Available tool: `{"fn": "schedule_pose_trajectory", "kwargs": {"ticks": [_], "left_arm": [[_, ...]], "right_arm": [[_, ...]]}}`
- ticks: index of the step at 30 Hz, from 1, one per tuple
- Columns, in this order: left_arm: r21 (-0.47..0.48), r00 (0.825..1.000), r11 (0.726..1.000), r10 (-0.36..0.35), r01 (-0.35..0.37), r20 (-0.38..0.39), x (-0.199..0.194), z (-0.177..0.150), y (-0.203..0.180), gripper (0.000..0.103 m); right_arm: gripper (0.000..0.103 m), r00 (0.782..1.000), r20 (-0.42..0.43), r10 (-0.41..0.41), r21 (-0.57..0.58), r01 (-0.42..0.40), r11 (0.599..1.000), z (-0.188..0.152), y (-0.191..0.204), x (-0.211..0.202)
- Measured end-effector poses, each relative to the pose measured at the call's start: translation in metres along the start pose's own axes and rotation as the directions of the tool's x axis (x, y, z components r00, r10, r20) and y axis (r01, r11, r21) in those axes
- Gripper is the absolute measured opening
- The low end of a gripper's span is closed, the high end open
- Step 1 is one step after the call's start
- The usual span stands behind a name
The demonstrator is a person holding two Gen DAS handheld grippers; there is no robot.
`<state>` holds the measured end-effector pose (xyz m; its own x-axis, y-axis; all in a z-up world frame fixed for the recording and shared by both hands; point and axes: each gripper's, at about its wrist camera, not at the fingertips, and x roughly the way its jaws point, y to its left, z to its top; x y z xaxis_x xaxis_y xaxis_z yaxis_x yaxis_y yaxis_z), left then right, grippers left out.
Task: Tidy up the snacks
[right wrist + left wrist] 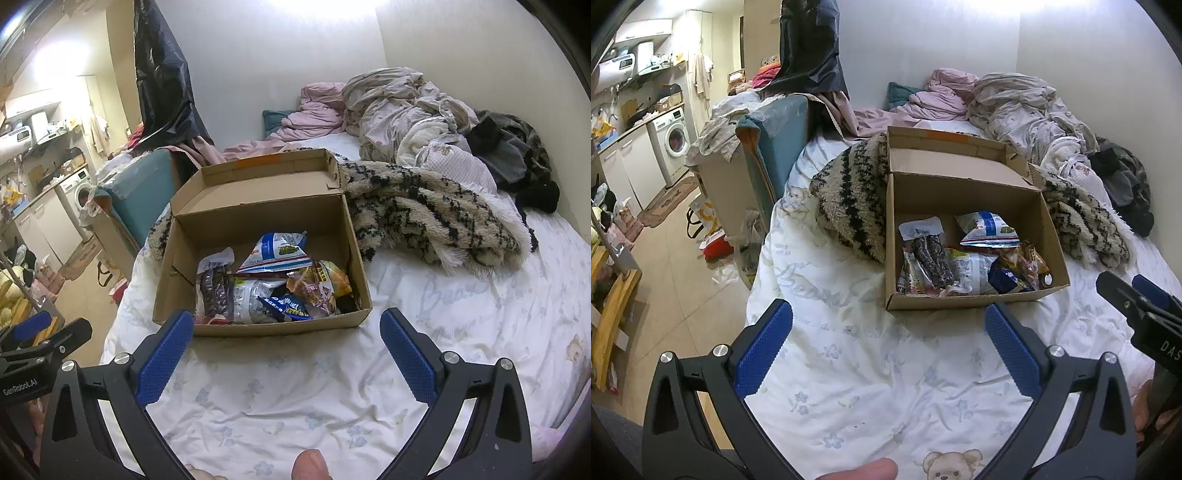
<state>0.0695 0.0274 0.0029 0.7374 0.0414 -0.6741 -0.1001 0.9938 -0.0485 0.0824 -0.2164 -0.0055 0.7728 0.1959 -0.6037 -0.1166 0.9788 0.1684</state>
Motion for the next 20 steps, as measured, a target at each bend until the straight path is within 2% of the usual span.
{"fn": "schedule_pose_trajectory", "kwargs": {"ticks": [15,20], "left_arm": [[-0.012,1.0,1.0,0.002,-0.002,-0.002,-0.0007,0.0027,0.0052,0.103],[-0.015,1.0,1.0,-0.024,0.024,0.007,-0.0017,0.0026,0.0043,0.103]], "right_arm": [[0.103,1.0,-0.002,0.001,-0.004,-0.001,1.0,-0.0004,0.0006,0.0002],[0.103,1.0,-0.002,0.0,-0.004,0.0,1.0,-0.0005,0.0008,0.0002]]}}
